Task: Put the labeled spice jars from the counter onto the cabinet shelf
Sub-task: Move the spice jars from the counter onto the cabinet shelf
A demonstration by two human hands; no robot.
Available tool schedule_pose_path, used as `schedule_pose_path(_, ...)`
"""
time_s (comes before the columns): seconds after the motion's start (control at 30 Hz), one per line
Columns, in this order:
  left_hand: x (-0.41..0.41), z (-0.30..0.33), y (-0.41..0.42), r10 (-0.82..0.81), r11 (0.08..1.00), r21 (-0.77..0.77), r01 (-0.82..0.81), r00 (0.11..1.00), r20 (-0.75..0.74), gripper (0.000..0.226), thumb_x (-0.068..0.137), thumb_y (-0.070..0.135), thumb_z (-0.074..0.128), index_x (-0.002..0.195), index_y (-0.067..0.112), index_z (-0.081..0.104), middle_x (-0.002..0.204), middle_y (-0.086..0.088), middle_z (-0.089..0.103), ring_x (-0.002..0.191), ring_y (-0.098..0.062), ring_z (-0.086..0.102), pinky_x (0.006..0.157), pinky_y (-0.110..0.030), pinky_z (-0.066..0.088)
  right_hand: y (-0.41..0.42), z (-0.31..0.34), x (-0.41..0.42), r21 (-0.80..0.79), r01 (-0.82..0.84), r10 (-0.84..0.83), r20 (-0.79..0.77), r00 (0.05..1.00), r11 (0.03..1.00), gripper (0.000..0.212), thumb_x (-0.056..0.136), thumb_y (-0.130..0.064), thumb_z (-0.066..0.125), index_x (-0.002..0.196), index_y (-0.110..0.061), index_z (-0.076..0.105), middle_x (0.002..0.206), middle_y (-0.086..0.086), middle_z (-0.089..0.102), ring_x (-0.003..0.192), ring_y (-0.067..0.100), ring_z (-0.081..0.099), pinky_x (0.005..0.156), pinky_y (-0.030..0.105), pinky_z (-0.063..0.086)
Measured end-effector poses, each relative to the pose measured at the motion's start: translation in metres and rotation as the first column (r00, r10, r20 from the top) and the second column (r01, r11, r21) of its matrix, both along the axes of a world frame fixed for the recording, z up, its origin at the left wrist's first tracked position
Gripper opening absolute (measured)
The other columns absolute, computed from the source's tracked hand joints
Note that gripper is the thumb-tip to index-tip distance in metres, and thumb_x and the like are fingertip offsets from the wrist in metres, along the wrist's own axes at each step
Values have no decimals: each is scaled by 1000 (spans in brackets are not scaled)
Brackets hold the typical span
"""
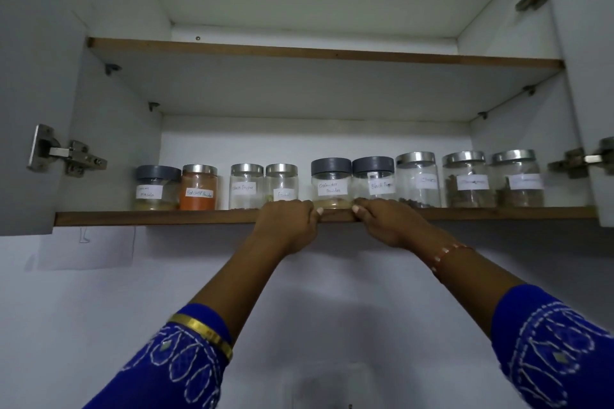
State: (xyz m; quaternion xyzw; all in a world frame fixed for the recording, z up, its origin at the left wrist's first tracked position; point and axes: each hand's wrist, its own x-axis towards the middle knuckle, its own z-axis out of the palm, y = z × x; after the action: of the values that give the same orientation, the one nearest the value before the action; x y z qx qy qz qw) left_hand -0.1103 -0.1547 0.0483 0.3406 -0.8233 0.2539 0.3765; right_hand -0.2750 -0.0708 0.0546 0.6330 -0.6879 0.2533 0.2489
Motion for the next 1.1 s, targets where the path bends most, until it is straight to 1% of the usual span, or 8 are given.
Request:
schedule_pose_path(0.17, -30, 11, 16, -3, 977, 212, -16, 996, 88, 51, 97, 46, 17, 121, 17, 51, 128, -10, 57, 117, -29, 52, 92, -38, 38, 7, 1, -37, -32, 94, -93, 38, 995, 995, 46, 102, -37, 20, 110, -15, 60, 114, 15, 63, 105, 32, 57, 89, 37, 40)
schedule_pose_path(0.3, -51, 28, 22, -65, 897, 442, -12, 985, 158, 55, 97, 48, 11, 142, 24, 30, 151, -8, 32, 138, -27, 30, 111, -40, 23, 0, 5, -46, 12, 174, -174, 13, 985, 985, 48, 100, -44, 16, 131, -27, 48, 131, 14, 55, 119, 33, 51, 97, 40, 36)
schedule_pose_path(0.4, -65, 38, 20, -84, 817, 577, -12, 987, 139, 59, 95, 52, 11, 146, 24, 18, 157, -8, 13, 144, -25, 14, 116, -41, 11, -4, 17, -49, 110, 112, -124, 104, 987, 988, 50, 99, -47, 14, 135, -29, 44, 140, 11, 48, 126, 31, 45, 103, 42, 32)
schedule_pose_path(0.53, -77, 47, 15, -91, 771, 637, -7, 988, 122, 59, 97, 49, 14, 146, 17, 18, 156, -10, 16, 143, -25, 16, 115, -40, 14, -10, 33, -52, 215, -11, -33, 197, 980, 977, 49, 102, -36, 17, 137, -13, 44, 146, 14, 40, 132, 28, 40, 112, 39, 29)
schedule_pose_path(0.63, -83, 51, 9, -72, 705, 709, -5, 994, 79, 53, 96, 48, 20, 138, 19, 35, 145, -12, 36, 132, -27, 36, 106, -39, 27, -18, 38, -54, 265, -11, -49, 217, 975, 964, 50, 102, -36, 21, 139, -9, 40, 148, 15, 37, 134, 28, 37, 113, 40, 27)
schedule_pose_path(0.8, -94, 60, -3, -17, 627, 779, -11, 999, 28, 28, 94, 34, 33, 80, 19, 51, 85, -7, 56, 79, -20, 56, 72, -31, 43, -31, 46, -63, 296, -63, -12, 246, 969, 953, 36, 98, -23, 34, 128, -7, 49, 136, 16, 49, 121, 27, 48, 102, 35, 35)
schedule_pose_path(1.0, -100, 67, -11, 11, 586, 808, -56, 998, 61, 21, 89, 29, 48, 79, 13, 59, 78, -8, 62, 68, -18, 58, 64, -25, 44, -36, 56, -65, 381, -69, -28, 243, 970, 922, 37, 100, -20, 36, 130, -1, 48, 137, 16, 49, 102, 22, 49, 92, 30, 39)
schedule_pose_path(1.1, -105, 68, -13, 10, 630, 760, -158, 981, 196, 22, 91, 20, 44, 98, 7, 61, 91, -11, 59, 72, -18, 54, 67, -26, 42, -44, 59, -66, 456, -17, -65, 163, 985, 890, 37, 99, -13, 37, 131, 2, 46, 138, 18, 48, 113, 29, 53, 81, 25, 37)
